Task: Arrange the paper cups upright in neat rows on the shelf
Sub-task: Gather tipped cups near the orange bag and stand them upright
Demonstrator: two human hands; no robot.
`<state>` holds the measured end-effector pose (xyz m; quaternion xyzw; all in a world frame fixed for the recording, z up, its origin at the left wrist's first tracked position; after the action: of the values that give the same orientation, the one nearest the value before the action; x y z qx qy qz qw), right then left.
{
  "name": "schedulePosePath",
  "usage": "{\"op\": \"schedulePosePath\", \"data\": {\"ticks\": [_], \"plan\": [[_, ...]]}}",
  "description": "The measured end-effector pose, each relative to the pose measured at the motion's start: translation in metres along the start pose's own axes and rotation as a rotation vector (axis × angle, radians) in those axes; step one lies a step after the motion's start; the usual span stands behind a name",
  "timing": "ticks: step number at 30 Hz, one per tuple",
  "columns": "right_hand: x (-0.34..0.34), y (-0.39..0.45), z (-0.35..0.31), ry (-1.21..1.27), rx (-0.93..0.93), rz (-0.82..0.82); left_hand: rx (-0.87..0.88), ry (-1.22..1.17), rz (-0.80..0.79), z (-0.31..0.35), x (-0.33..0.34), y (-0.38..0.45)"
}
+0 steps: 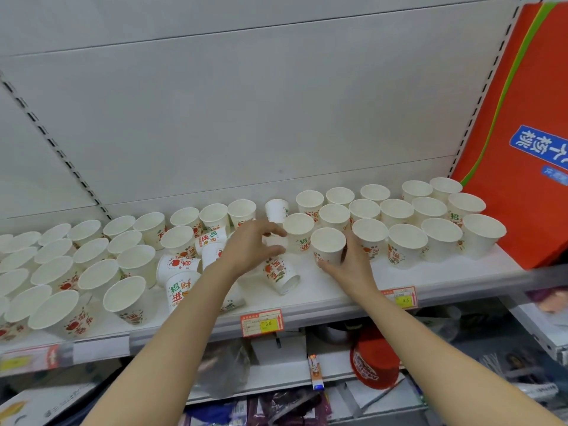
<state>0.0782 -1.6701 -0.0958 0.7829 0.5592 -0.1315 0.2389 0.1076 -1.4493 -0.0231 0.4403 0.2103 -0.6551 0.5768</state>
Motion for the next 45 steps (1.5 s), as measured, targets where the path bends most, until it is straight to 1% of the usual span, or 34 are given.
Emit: {"op": "schedulePosePath", "data": {"ticks": [2, 4, 7, 10, 11, 12, 14, 19, 21, 22, 25, 26, 28, 31, 33, 35, 37, 39, 42, 45], "plan": [[0.000, 0.000, 0.002, -0.023, 0.008, 0.009, -0.020, 0.086, -0.018, -0.007, -0.003, -0.005], [0.000, -0.005, 0.001, -0.065, -0.033, 0.024, -0.078, 0.189, -0.004, -0.014, -0.001, -0.007], [-0.005, -0.024, -0.006, -0.144, -0.194, 0.112, -0.159, 0.184, 0.038, -0.017, 0.008, -0.008], [-0.009, -0.042, -0.019, -0.198, -0.392, 0.258, -0.133, 0.220, 0.067, -0.013, 0.022, -0.004], [-0.007, -0.045, -0.022, -0.218, -0.449, 0.273, -0.116, 0.247, 0.062, -0.011, 0.026, -0.003], [-0.004, -0.045, -0.024, -0.228, -0.477, 0.252, -0.096, 0.276, 0.055, -0.010, 0.028, -0.001], [0.003, -0.045, -0.026, -0.224, -0.470, 0.171, -0.064, 0.291, 0.054, -0.009, 0.033, 0.002], [0.016, -0.046, -0.032, -0.247, -0.510, 0.101, -0.035, 0.132, 0.044, -0.006, 0.035, 0.003], [0.016, -0.043, -0.038, -0.280, -0.505, 0.072, 0.049, 0.131, 0.074, -0.005, 0.031, -0.002], [0.015, -0.040, -0.040, -0.292, -0.494, 0.053, 0.129, 0.153, 0.100, -0.004, 0.027, -0.005], [0.014, -0.032, -0.047, -0.298, -0.447, -0.041, 0.449, 0.252, 0.212, -0.001, 0.019, -0.012], [0.016, -0.030, -0.048, -0.297, -0.433, -0.070, 0.530, 0.281, 0.239, -0.001, 0.019, -0.014], [0.021, -0.029, -0.046, -0.275, -0.397, -0.092, 0.595, 0.308, 0.256, 0.000, 0.020, -0.015], [0.032, -0.027, -0.040, -0.224, -0.335, -0.041, 0.553, 0.238, 0.195, -0.003, 0.017, -0.014], [0.037, -0.026, -0.036, -0.225, -0.351, 0.015, 0.408, 0.097, 0.126, -0.007, 0.011, -0.012], [0.039, -0.024, -0.035, -0.250, -0.403, 0.061, 0.244, 0.002, 0.122, -0.015, 0.003, -0.003], [0.038, -0.021, -0.036, -0.297, -0.468, 0.081, 0.158, 0.042, 0.162, -0.028, -0.004, 0.014], [0.035, -0.016, -0.035, -0.355, -0.532, 0.092, 0.100, 0.119, 0.161, -0.039, -0.010, 0.036], [0.032, -0.011, -0.033, -0.434, -0.568, 0.093, 0.042, 0.269, 0.080, -0.045, -0.010, 0.072], [0.029, -0.008, -0.033, -0.477, -0.577, 0.113, 0.049, 0.391, -0.017, -0.043, 0.000, 0.106]]}}
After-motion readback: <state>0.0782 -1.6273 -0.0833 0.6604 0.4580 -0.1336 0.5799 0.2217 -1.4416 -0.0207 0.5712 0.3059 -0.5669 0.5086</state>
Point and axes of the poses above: each hand's wrist, its own y-axis towards the middle knuckle, its own x-axis out of the palm, z = x × y, the point moved 1 cm from there along y, towards the middle knuckle, and after that the axes turned 5 degrees about z, right-handed, at the moved point
